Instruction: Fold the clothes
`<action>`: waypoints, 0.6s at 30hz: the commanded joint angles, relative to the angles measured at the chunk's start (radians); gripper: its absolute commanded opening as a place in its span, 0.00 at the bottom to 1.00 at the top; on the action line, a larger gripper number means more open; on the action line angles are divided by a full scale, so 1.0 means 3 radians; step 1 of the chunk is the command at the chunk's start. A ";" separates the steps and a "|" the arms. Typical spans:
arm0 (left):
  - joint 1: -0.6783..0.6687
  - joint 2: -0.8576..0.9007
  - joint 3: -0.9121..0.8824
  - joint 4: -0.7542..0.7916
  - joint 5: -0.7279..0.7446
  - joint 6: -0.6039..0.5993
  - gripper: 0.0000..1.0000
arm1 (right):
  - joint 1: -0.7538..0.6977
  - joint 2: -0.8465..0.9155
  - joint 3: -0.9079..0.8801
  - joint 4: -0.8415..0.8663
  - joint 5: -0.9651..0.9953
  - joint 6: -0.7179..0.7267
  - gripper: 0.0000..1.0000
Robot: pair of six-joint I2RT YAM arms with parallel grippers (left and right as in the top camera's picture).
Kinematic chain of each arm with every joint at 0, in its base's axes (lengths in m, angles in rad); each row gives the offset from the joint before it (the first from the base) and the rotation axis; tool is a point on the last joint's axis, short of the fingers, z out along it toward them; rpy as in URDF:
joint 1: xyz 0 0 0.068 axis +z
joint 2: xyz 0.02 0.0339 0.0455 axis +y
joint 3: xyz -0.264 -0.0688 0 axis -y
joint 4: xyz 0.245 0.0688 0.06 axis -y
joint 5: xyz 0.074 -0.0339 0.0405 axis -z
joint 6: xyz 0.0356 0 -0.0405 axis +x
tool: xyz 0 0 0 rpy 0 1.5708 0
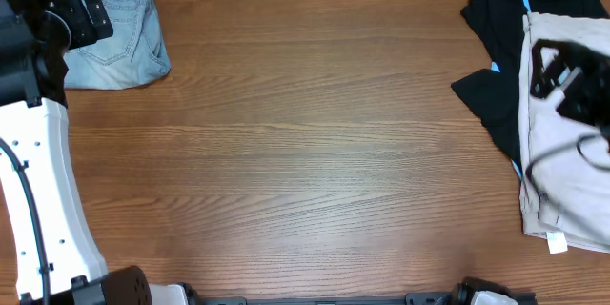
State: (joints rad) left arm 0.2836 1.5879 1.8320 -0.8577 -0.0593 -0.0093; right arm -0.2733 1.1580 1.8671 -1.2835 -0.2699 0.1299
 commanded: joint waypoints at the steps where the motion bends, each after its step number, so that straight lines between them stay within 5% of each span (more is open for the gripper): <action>1: 0.0010 0.0086 -0.0014 -0.0009 0.0114 -0.0070 1.00 | 0.0015 -0.0282 0.0052 0.0003 0.0062 -0.0020 1.00; 13: 0.0010 0.0090 -0.0014 -0.0010 0.0114 -0.0070 1.00 | 0.0045 -0.0404 -0.0083 -0.0006 0.0079 0.0003 1.00; 18: 0.0010 0.0090 -0.0014 -0.0010 0.0113 -0.0070 1.00 | 0.0491 -0.0791 -0.1114 0.0965 0.0474 0.0000 1.00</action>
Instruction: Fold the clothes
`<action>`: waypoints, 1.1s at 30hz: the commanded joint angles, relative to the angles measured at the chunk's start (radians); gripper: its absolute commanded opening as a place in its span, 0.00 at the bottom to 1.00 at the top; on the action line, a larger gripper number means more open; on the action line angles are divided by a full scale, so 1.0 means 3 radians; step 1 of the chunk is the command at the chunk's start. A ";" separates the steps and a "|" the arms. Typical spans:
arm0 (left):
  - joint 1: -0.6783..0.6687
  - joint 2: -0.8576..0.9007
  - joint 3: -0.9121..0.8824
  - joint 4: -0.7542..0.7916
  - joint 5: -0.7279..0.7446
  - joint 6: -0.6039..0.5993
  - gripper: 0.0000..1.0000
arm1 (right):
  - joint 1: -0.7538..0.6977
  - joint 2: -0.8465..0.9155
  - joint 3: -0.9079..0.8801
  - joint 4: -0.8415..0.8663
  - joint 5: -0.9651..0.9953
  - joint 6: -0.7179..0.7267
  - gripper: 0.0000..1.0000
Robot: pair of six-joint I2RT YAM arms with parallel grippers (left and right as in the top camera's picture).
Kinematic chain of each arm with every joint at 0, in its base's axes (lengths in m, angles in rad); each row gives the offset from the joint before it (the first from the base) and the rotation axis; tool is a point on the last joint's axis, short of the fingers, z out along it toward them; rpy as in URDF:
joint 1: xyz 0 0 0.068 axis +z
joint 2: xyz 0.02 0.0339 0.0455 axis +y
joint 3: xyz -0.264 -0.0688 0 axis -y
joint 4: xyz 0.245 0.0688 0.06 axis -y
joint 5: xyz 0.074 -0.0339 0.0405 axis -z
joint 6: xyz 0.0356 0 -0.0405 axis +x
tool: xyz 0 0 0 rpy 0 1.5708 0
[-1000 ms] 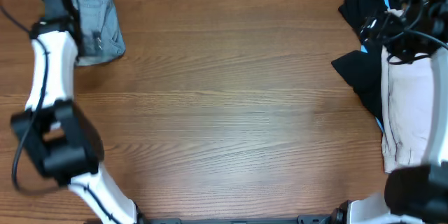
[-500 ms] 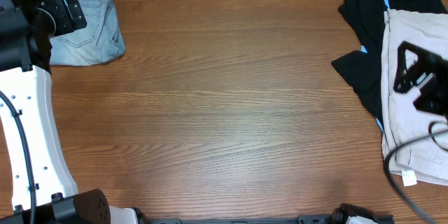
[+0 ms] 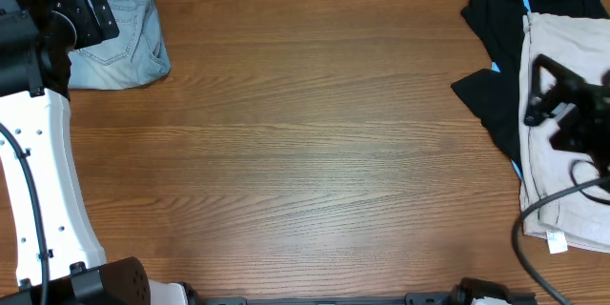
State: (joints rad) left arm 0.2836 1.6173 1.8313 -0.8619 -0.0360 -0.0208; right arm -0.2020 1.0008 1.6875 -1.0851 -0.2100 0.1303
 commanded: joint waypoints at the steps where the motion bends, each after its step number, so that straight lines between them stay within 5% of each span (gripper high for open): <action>1: 0.0010 -0.0008 -0.0011 0.0004 0.0037 -0.0032 1.00 | 0.0315 -0.0375 -0.0779 0.0543 0.0326 -0.0001 1.00; 14: 0.0010 -0.0008 -0.0011 0.0004 0.0036 -0.0032 1.00 | 0.0579 -0.2260 -0.4500 0.3459 0.0397 -0.0010 1.00; 23: 0.0010 -0.0008 -0.0011 0.0004 0.0036 -0.0032 1.00 | 0.0610 -0.3222 -0.5442 0.3666 0.0411 -0.0011 1.00; 33: 0.0010 -0.0008 -0.0011 0.0004 0.0037 -0.0032 1.00 | 0.0610 -0.3326 -0.5599 0.3339 0.0587 -0.0011 1.00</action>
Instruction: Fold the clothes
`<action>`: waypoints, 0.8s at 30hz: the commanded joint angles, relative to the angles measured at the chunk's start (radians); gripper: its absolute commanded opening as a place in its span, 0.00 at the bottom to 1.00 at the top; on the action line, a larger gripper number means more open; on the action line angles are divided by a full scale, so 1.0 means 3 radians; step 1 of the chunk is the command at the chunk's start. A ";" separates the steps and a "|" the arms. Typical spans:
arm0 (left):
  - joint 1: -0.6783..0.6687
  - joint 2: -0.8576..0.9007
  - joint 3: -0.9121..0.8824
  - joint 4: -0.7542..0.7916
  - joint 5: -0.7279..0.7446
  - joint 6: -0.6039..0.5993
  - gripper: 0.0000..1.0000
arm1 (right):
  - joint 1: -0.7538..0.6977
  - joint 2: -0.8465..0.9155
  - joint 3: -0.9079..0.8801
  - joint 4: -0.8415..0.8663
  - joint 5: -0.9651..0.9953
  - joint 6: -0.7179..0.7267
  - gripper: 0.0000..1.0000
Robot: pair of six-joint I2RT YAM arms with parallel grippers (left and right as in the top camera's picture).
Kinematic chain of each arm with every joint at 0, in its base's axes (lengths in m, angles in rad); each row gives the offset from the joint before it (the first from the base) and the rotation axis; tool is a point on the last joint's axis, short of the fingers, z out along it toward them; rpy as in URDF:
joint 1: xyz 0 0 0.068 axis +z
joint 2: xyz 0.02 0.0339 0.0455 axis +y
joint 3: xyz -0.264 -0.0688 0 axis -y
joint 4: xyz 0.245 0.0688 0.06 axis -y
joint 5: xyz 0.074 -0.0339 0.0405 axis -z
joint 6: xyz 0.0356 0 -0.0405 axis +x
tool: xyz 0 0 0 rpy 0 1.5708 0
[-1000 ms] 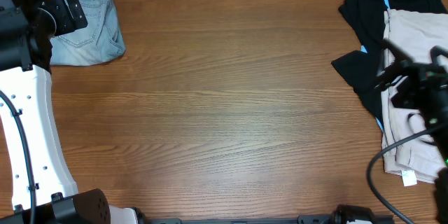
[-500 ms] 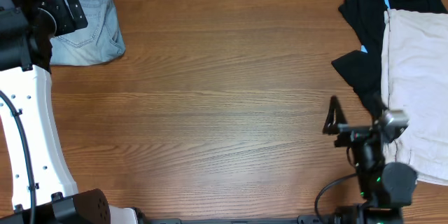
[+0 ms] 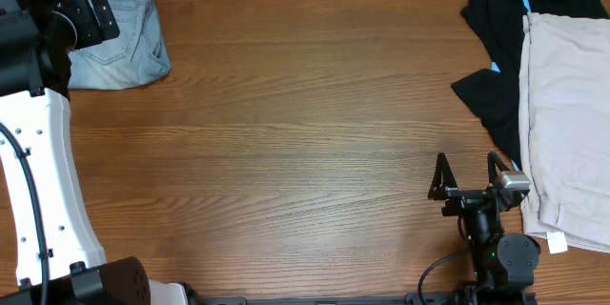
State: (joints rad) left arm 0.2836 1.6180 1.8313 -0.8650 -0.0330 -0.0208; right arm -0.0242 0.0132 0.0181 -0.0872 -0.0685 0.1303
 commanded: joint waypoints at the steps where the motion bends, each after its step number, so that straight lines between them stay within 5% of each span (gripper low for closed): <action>1: 0.0010 -0.0010 -0.0011 0.0014 0.0025 -0.0032 1.00 | 0.0018 -0.0034 -0.0034 0.0013 0.0109 -0.0010 1.00; 24: 0.0004 -0.0039 -0.0019 0.0005 0.0004 -0.0031 1.00 | 0.0018 -0.0034 -0.0034 0.0022 0.0079 -0.0010 1.00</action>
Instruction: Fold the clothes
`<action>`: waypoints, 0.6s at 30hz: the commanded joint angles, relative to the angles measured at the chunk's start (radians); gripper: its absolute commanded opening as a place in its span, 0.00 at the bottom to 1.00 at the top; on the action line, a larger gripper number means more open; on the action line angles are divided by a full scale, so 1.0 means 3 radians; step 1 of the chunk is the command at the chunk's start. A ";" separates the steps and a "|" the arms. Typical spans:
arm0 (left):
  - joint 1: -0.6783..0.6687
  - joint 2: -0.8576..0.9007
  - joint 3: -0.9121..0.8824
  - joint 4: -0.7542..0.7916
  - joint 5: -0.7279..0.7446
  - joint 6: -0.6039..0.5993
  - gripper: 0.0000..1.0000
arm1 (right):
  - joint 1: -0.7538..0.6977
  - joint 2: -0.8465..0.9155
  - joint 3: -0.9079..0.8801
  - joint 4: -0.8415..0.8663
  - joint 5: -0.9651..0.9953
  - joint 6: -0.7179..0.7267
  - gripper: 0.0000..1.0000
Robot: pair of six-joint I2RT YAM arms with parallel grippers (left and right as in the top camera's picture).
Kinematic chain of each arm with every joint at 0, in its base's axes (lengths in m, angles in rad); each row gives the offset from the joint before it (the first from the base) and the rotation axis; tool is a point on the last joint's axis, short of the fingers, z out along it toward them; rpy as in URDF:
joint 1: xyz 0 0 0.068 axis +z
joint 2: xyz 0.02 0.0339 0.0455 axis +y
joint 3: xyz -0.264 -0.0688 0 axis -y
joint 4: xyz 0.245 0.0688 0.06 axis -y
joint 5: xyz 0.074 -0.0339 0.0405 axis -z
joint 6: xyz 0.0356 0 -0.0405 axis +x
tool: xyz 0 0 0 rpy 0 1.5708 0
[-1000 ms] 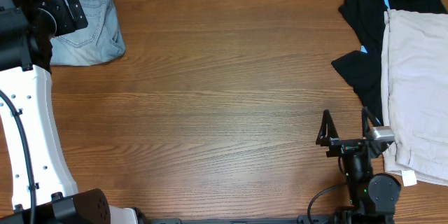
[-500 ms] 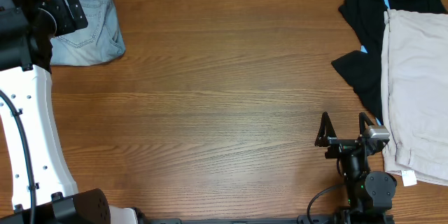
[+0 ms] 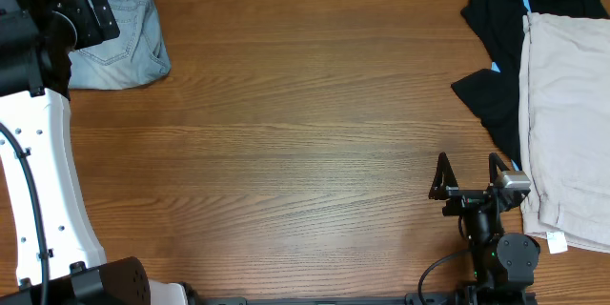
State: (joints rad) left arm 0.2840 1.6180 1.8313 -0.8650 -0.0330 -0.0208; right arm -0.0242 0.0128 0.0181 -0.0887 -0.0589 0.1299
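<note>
A folded pair of light-blue jeans (image 3: 124,33) lies at the table's far left corner. My left gripper (image 3: 93,17) hangs at the jeans' left edge; its fingers cannot be made out. At the right edge lies a pile: a flat beige garment (image 3: 572,105) on top of a crumpled black garment (image 3: 491,67), with a bit of blue cloth at the back. My right gripper (image 3: 468,179) stands open and empty near the front edge, just left of the beige garment's near corner.
The wooden table (image 3: 305,133) stretches between the jeans and the pile. The left arm's white link (image 3: 43,181) runs along the left side. A white label (image 3: 557,242) sticks out at the beige garment's front hem.
My right gripper was first over the beige garment on the pile, then a little nearer the front on the same cloth. After that it stood open and empty on the table's front side beside the pile, where it stays. The left arm shifted slightly by the jeans.
</note>
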 commanded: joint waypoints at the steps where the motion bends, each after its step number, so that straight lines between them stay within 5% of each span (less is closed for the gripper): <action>1: -0.0023 -0.0097 -0.0058 0.0005 0.0004 -0.0031 1.00 | 0.0018 -0.0033 -0.0034 0.0025 0.0047 -0.0009 1.00; 5: -0.0168 -0.0413 -0.0373 0.0006 0.0003 -0.0031 1.00 | 0.0018 -0.0033 -0.0034 0.0027 0.0047 -0.0009 1.00; 15: -0.0596 -0.1834 -0.2562 0.0003 0.0003 -0.0031 1.00 | 0.0018 -0.0033 -0.0034 0.0027 0.0047 -0.0009 1.00; 18: -0.0650 -0.2289 -0.3232 0.0415 -0.0050 0.0018 1.00 | 0.0018 -0.0033 -0.0034 0.0027 0.0047 -0.0009 1.00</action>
State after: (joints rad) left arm 0.1043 1.0512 1.0218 -0.8482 -0.0345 -0.0200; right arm -0.0242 0.0120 0.0181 -0.0879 -0.0582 0.1295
